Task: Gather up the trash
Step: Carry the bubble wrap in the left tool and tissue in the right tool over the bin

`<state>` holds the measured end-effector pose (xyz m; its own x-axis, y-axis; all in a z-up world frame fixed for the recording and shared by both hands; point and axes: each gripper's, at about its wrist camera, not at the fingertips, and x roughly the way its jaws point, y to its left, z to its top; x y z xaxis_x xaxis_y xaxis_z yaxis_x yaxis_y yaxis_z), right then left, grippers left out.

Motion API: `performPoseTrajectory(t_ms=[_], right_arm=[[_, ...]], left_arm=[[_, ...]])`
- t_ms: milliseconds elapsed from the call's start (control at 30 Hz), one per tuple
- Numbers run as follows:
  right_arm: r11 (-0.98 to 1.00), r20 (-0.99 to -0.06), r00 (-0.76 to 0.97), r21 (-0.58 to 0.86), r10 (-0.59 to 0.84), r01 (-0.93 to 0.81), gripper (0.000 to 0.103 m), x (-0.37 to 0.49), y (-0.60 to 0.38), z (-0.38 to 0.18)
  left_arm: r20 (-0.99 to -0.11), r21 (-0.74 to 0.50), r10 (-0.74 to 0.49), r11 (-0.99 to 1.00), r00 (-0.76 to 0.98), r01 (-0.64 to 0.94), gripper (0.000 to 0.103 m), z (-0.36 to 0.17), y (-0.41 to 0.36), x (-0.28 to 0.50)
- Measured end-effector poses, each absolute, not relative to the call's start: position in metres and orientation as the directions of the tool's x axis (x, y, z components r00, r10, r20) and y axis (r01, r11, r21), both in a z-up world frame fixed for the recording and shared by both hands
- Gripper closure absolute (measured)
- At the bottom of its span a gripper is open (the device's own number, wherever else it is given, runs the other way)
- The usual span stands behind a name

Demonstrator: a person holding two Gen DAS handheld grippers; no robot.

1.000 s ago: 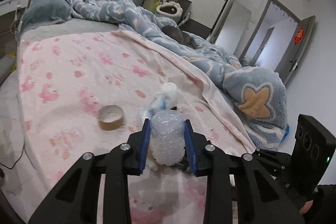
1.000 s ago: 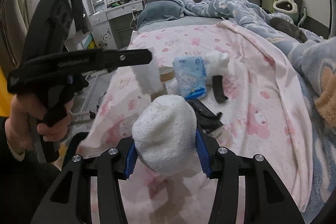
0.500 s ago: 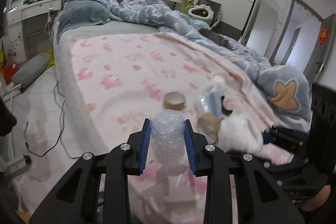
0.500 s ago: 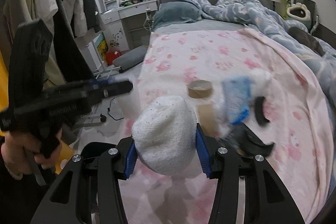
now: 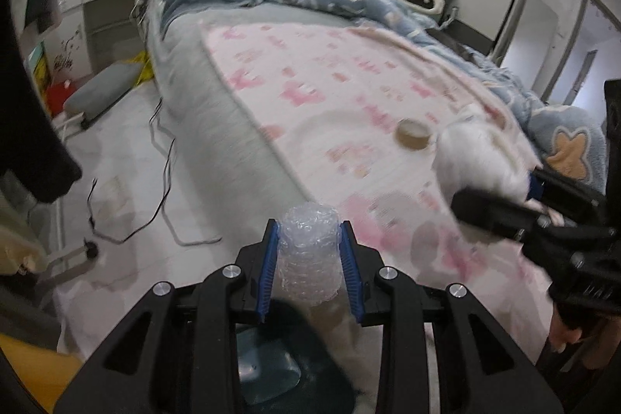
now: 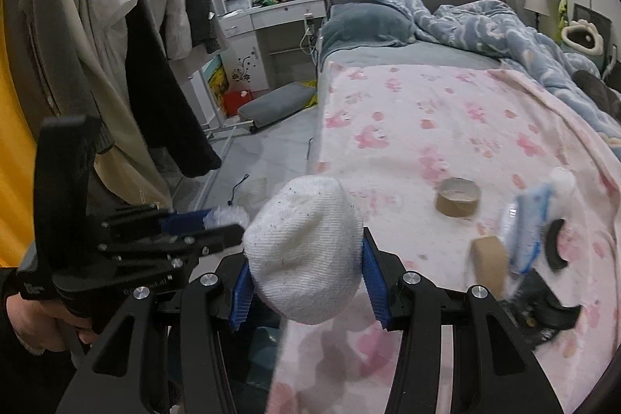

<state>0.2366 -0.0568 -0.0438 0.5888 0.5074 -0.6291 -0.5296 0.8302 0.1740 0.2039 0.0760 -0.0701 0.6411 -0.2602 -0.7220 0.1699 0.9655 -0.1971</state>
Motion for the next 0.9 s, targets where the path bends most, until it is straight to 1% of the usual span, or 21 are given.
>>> performPoseTrajectory(t_ms=[233, 467, 633, 900], right_arm=[[0.807, -0.653, 0.536, 0.206, 0.535, -0.554, 0.053, 0.242, -0.022, -0.055], [0.781, -0.675, 0.482, 0.235, 0.559, -0.579, 0.053, 0.244, 0.009, -0.065], [0.771, -0.706, 0.440, 0.238, 0.555, -0.590, 0.053, 0.247, 0.027, -0.077], [0.760, -0.750, 0.374, 0.254, 0.545, -0.598, 0.053, 0.250, 0.052, -0.099]], left_arm=[[-0.792, -0.206, -0.228, 0.973, 0.566, 0.104, 0.069, -0.101, 0.110, 0.198], [-0.841, -0.246, -0.240, 0.968, 0.485, 0.052, 0.069, -0.136, 0.133, 0.189], [-0.880, -0.250, -0.238, 0.968, 0.410, 0.024, 0.069, -0.161, 0.145, 0.185], [-0.923, -0.283, -0.267, 0.959, 0.278, -0.020, 0.069, -0.193, 0.165, 0.175]])
